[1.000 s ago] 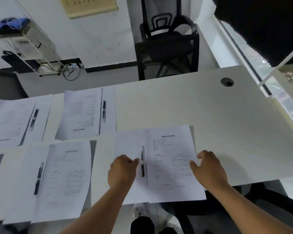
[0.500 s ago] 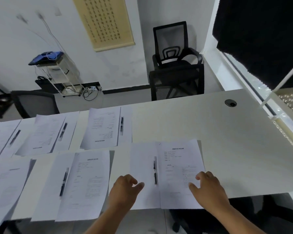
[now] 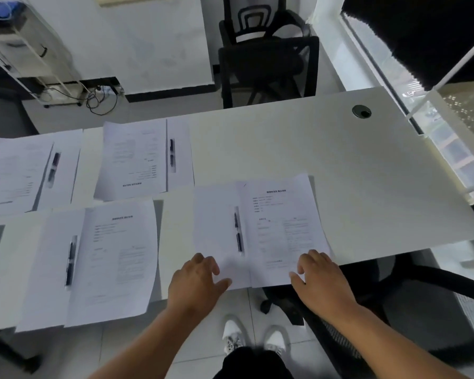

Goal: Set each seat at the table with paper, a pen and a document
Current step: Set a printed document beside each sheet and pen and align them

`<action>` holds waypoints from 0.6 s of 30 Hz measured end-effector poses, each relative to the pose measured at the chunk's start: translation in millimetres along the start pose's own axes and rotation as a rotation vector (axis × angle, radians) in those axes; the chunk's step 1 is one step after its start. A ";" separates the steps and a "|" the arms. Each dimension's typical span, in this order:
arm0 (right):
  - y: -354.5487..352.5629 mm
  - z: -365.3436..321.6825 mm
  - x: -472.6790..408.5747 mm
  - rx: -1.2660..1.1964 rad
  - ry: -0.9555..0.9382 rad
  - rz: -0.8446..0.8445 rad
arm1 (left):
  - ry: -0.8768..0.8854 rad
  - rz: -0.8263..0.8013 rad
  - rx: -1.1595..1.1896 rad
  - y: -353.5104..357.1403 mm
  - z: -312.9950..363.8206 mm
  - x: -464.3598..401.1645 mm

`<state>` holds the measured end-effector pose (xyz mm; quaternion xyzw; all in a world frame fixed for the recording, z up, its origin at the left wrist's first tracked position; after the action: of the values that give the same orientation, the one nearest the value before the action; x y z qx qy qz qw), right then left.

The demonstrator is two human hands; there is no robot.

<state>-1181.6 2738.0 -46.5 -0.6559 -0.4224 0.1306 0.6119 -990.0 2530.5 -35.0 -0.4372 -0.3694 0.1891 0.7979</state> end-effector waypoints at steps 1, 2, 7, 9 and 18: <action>2.2 0.2 -4.0 0.015 -0.014 0.001 | 0.006 0.008 -0.006 2.9 -0.7 -2.2; 3.3 1.0 -7.6 0.026 -0.022 0.006 | 0.018 0.019 -0.015 4.4 0.3 -4.6; 20.9 8.1 -18.6 0.110 -0.032 0.049 | 0.008 0.059 -0.048 18.8 -4.7 -12.8; 26.7 8.7 -16.6 0.125 -0.038 0.092 | -0.027 0.070 -0.024 25.1 -7.5 -10.1; 22.1 6.3 -13.3 0.142 -0.027 0.194 | -0.064 0.088 -0.016 39.9 -5.2 -7.3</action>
<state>-1185.3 2735.2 -72.6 -0.6469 -0.3548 0.2273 0.6356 -990.0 2544.8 -73.3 -0.4531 -0.3768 0.2350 0.7730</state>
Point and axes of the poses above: each hand's wrist, its own x-axis away from the middle knuckle, its own y-axis out of the palm, z = x × y, the point moved 7 cm from there along -x, towards the middle knuckle, and after that the axes turned 2 degrees about x, right-handed, at the moved point
